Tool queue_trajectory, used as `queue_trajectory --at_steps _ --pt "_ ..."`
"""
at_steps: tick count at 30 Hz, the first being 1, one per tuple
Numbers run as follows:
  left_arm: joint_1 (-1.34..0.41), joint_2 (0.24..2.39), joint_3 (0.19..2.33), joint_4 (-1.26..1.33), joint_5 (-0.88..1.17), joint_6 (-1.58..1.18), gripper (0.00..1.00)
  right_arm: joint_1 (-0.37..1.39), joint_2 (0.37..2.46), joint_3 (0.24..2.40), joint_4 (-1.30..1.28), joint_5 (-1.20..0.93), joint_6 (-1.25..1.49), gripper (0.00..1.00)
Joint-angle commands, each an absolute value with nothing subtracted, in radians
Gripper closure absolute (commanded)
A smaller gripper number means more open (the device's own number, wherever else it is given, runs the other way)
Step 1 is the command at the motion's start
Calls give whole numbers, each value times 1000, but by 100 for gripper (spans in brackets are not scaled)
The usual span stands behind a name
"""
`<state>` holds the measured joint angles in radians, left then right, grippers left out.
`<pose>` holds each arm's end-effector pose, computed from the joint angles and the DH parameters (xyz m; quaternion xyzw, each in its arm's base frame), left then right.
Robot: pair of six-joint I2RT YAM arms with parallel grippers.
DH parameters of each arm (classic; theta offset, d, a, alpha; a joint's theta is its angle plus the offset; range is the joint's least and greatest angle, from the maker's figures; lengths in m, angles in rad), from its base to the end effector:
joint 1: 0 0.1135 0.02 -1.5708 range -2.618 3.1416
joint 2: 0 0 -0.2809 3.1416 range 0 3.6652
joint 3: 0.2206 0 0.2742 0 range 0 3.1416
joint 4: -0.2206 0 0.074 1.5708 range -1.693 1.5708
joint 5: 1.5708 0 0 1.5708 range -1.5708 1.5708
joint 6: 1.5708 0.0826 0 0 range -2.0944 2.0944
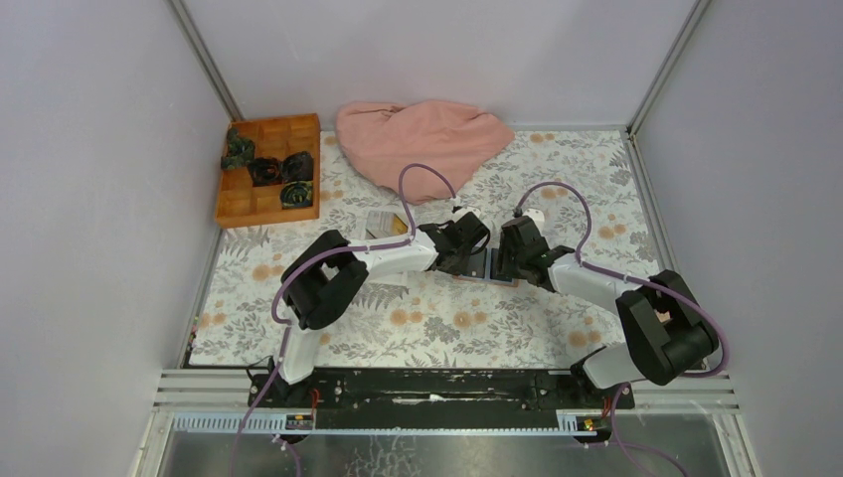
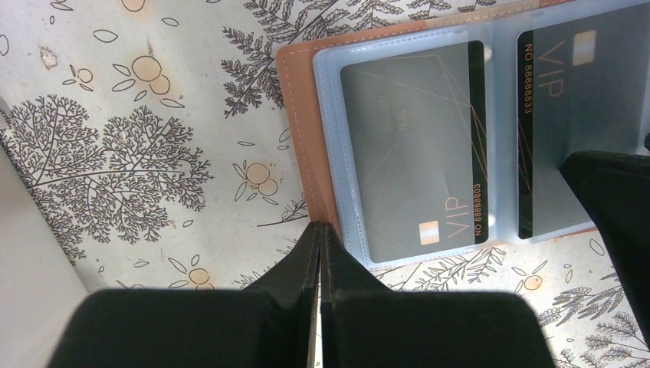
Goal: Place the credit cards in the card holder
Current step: Turn over the card slot in the card holder.
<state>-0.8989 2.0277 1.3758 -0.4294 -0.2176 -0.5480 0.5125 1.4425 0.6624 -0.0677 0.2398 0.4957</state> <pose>0.3039 -0.3534 0.1145 0.1424 0.9542 -0.0805 0.2503 0.2872 0.1391 0.1309 0.0345 0.9290 0.0716 0.3615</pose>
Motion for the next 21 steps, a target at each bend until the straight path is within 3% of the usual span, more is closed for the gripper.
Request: queue_trajectory --at_steps 1,21 --pt "-923 2101 1326 -424 -126 -560 100 499 1449 655 -18 205 521 51" --pt "-923 2108 1329 -422 -122 -560 100 440 1445 621 4 140 542 51"
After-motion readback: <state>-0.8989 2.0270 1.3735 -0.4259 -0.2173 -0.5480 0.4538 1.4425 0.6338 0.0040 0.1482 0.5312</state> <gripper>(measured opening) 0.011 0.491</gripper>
